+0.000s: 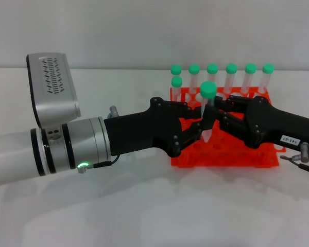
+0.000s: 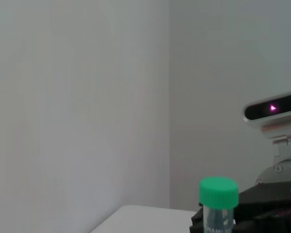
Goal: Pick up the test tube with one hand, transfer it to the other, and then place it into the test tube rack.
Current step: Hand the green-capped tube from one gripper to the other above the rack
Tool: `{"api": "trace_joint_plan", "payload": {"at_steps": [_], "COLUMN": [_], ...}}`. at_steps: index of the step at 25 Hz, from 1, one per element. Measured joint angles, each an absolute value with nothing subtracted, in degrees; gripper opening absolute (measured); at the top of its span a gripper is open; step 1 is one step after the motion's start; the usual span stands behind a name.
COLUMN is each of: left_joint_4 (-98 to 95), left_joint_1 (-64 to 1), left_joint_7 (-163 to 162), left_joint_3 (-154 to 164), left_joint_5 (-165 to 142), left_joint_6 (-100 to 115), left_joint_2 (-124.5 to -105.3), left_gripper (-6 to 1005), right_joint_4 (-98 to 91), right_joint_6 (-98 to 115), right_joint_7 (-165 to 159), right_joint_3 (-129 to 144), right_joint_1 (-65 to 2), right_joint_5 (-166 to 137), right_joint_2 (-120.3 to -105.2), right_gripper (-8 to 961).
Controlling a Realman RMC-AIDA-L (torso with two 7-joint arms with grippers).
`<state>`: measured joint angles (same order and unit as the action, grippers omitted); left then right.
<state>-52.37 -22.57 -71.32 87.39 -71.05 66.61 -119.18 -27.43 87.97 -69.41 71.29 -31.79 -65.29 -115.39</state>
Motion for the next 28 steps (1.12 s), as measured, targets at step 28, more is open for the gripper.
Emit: {"api": "trace_joint_plan", "payload": {"at_steps": [28], "left_joint_4": [-52.39], "left_joint_1": [-23.49], "left_joint_7": [-72.77], "left_joint_3": [88.08], "left_joint_5": [-71.62], "left_joint_6": [66.25], "left_joint_2": [-119.18], "left_gripper": [194], "right_joint_4": [-27.52], "right_joint_6": [88.16], "right_joint_7": [-68.60], "right_joint_3": [70.90], "right_joint_1": [-31.35], "right_joint_5": [-65.57], "right_joint_2": [-115.09], "right_gripper": [323]}}
